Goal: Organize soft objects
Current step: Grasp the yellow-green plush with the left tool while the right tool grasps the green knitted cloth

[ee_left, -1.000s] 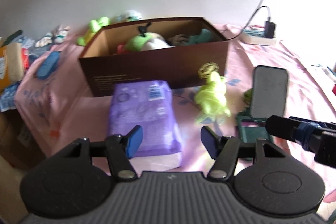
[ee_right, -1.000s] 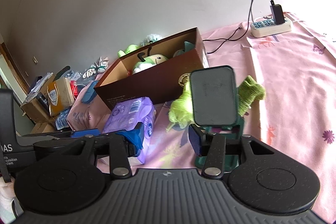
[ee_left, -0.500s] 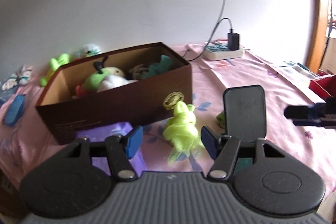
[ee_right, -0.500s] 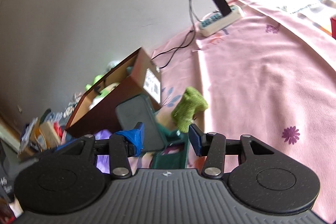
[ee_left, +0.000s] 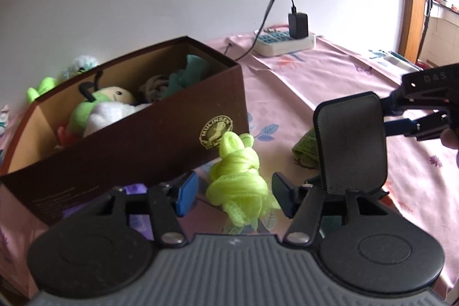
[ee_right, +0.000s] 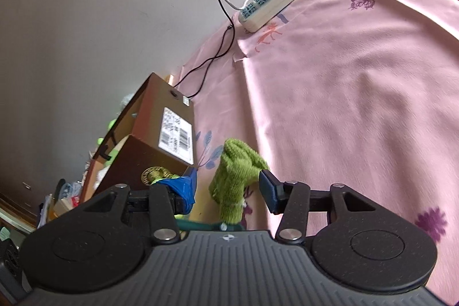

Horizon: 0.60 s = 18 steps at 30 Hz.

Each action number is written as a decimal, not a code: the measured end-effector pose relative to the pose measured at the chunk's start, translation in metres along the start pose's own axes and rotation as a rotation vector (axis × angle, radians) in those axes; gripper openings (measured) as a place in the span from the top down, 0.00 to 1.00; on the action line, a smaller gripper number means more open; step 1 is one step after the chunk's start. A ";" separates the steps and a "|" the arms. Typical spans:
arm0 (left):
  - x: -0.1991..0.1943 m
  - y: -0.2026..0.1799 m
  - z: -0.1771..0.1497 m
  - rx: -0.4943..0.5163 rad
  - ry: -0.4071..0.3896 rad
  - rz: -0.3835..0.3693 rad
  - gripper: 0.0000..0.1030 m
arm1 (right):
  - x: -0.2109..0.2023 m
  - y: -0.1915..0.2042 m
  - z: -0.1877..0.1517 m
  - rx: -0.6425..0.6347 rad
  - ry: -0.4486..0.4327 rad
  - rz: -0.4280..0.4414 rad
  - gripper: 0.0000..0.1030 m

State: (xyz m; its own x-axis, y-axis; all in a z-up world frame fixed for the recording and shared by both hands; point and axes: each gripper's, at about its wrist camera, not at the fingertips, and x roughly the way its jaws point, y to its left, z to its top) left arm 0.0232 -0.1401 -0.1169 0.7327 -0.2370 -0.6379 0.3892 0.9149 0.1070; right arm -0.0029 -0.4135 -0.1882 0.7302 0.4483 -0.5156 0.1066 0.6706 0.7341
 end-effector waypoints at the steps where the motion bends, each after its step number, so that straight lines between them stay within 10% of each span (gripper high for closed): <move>1: 0.004 0.000 0.000 0.003 0.006 -0.001 0.41 | 0.004 -0.001 0.001 0.005 0.006 -0.001 0.68; 18: 0.046 0.018 -0.002 -0.088 0.115 -0.111 0.48 | 0.050 -0.009 0.011 -0.024 0.062 -0.003 0.77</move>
State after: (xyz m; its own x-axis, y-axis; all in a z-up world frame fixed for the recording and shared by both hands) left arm 0.0631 -0.1338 -0.1462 0.6174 -0.3041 -0.7255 0.4098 0.9116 -0.0333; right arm 0.0401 -0.4034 -0.2156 0.6865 0.4818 -0.5446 0.0917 0.6856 0.7222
